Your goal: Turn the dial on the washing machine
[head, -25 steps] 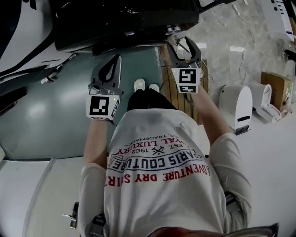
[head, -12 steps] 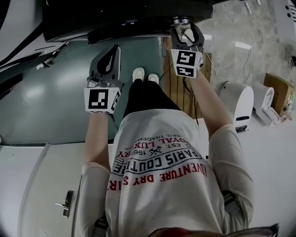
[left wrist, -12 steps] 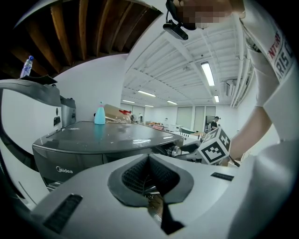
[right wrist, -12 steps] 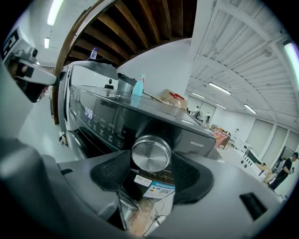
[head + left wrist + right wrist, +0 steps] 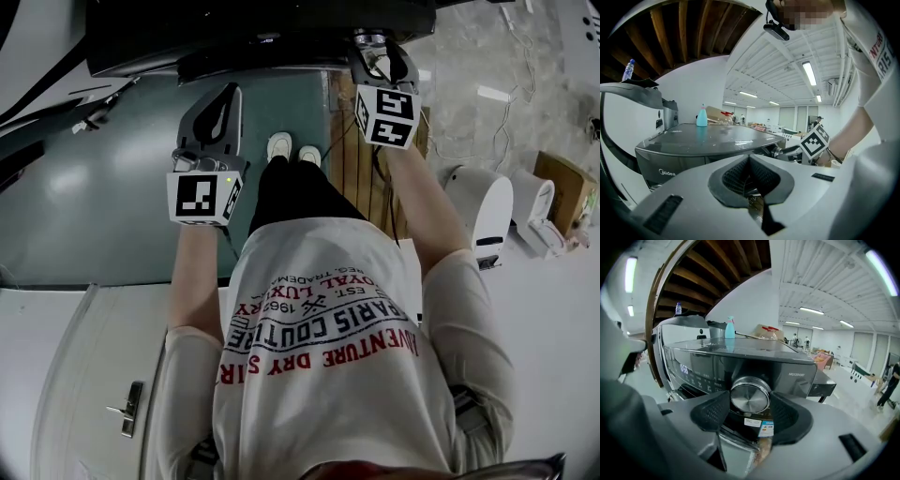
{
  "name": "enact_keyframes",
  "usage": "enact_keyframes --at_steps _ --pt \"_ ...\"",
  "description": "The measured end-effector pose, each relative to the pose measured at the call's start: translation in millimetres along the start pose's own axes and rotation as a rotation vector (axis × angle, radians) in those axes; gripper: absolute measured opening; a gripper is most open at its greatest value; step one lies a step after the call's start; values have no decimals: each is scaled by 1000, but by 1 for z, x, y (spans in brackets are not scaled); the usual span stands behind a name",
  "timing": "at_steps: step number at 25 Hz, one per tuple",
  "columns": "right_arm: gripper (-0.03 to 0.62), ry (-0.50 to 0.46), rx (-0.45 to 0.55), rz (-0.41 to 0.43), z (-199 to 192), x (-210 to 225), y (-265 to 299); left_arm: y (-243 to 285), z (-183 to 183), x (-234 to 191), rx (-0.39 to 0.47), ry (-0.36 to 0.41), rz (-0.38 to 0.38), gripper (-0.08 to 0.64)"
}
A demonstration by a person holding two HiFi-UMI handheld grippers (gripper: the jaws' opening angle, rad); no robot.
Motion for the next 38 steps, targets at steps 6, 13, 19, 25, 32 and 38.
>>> enact_keyframes --at_steps 6,13,19,25,32,38 --pt "281 203 22 163 -5 13 2 2 2 3 2 0 1 15" --pt "293 131 70 106 -7 10 -3 3 1 7 -10 12 -2 15" --pt "311 -145 100 -40 -3 -14 -13 4 -2 7 -19 10 4 15" --pt "307 -239 68 -151 -7 -16 -3 2 -8 7 -28 -10 0 15" --pt "273 -178 39 -97 -3 -11 -4 -1 -8 4 -28 0 19 15" --pt "273 -24 35 12 -7 3 -3 -1 -8 8 -29 10 18 15"
Point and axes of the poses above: the fingertips, and each gripper's own axes: y forward along the fingers, x to its right, z out of its top, the point moved 10 cm from there along -y, backward along the fingers, and after that the axes turned 15 degrees about -x, right-handed, at the moved point
